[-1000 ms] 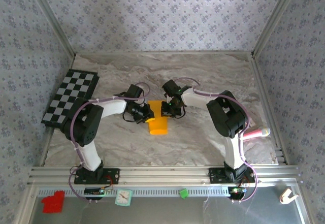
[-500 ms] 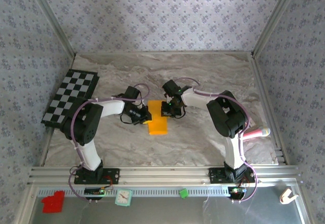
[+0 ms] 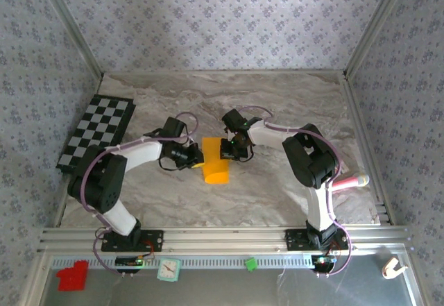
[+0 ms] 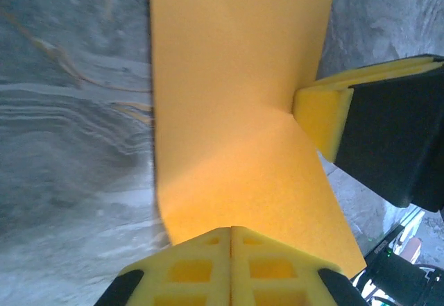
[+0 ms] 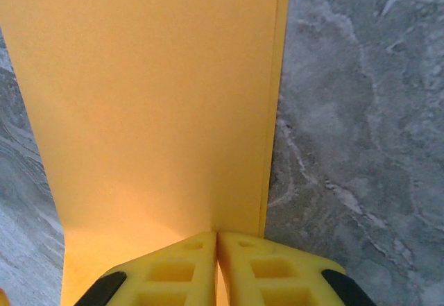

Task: Fold a paper plane with a square sheet of paper (pick it up from the middle)
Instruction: First fold the square sheet of paper in half at the center of the table.

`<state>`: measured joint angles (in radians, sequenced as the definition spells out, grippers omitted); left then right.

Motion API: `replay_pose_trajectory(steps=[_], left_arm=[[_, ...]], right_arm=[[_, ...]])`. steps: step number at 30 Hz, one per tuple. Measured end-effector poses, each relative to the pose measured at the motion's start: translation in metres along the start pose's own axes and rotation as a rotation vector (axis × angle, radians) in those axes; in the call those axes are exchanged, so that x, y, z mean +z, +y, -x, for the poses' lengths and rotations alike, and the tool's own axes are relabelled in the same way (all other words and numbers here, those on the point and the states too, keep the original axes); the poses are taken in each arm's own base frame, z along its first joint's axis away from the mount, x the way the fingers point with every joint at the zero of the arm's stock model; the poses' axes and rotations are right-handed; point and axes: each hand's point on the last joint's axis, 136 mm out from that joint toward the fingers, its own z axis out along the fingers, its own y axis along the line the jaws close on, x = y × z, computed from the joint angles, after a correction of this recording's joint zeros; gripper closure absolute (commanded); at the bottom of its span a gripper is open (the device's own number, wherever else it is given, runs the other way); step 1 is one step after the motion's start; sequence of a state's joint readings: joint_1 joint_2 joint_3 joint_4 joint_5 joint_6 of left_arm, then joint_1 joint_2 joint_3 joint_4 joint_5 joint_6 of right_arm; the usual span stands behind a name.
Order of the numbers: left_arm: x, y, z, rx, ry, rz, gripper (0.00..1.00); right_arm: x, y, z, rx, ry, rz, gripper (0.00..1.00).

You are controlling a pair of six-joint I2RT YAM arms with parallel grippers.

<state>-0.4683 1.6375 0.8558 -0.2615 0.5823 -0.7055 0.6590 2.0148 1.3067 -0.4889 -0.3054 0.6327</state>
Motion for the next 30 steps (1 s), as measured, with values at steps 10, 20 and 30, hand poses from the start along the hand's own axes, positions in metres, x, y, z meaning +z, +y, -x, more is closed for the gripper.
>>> replay_pose_trajectory(steps=[10,20,30], left_arm=[[0.028,0.019,-0.018,-0.046,0.080,0.044,0.92],[0.012,0.037,-0.023,-0.063,0.038,0.035,0.92],[-0.002,0.004,-0.015,-0.080,-0.034,-0.051,0.92]], right_arm=[[0.000,0.000,0.000,0.000,0.000,0.000,0.87],[0.000,0.000,0.000,0.000,0.000,0.000,0.87],[0.000,0.000,0.000,0.000,0.001,0.000,0.87]])
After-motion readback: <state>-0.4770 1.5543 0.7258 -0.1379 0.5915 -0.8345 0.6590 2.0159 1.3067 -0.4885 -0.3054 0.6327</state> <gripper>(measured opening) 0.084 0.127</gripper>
